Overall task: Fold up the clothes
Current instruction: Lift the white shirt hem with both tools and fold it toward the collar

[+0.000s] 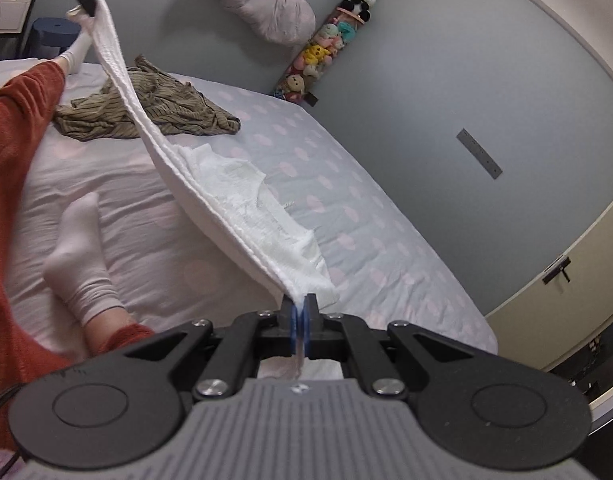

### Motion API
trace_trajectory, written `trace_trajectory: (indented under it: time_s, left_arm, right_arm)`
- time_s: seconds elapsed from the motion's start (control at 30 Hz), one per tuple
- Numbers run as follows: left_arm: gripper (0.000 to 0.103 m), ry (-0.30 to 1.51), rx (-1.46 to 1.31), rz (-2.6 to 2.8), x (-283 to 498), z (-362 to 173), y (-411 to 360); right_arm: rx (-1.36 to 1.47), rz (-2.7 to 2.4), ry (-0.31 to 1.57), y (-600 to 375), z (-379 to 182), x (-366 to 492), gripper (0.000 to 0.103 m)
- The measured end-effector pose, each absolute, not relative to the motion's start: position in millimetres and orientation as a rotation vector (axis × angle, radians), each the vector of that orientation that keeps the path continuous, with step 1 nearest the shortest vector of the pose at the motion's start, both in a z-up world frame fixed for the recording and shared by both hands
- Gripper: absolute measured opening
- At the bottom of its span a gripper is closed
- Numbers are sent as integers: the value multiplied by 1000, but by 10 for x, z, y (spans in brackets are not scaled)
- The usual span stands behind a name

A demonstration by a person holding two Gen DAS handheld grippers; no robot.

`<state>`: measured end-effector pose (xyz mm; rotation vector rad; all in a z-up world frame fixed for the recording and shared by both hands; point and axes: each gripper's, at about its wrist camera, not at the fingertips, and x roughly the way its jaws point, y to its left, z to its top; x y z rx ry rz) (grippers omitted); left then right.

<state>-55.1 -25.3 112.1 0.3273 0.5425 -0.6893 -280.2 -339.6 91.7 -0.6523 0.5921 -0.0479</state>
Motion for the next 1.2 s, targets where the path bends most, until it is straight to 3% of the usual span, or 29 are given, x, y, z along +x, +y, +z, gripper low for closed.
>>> trace_trajectory:
  time_s: [0.3,0.73,0.97,1.2]
  left_arm:
    - [3,603,338,-647,-114,857,-442]
    - [3,682,461,-567,1369,544,-1211]
    - [3,757,506,-547,2353,209,-1679]
    - [3,862,515,-541,3249,-454,-2071]
  right_arm:
    - [-692,-32,620,-3529,860,-2405,4]
    - [-827,-1,704,-4195,643,-645,4]
    - [-773,1,779,-4675,290,454,4]
    - [-726,23,894,-5073,-362,1481,4]
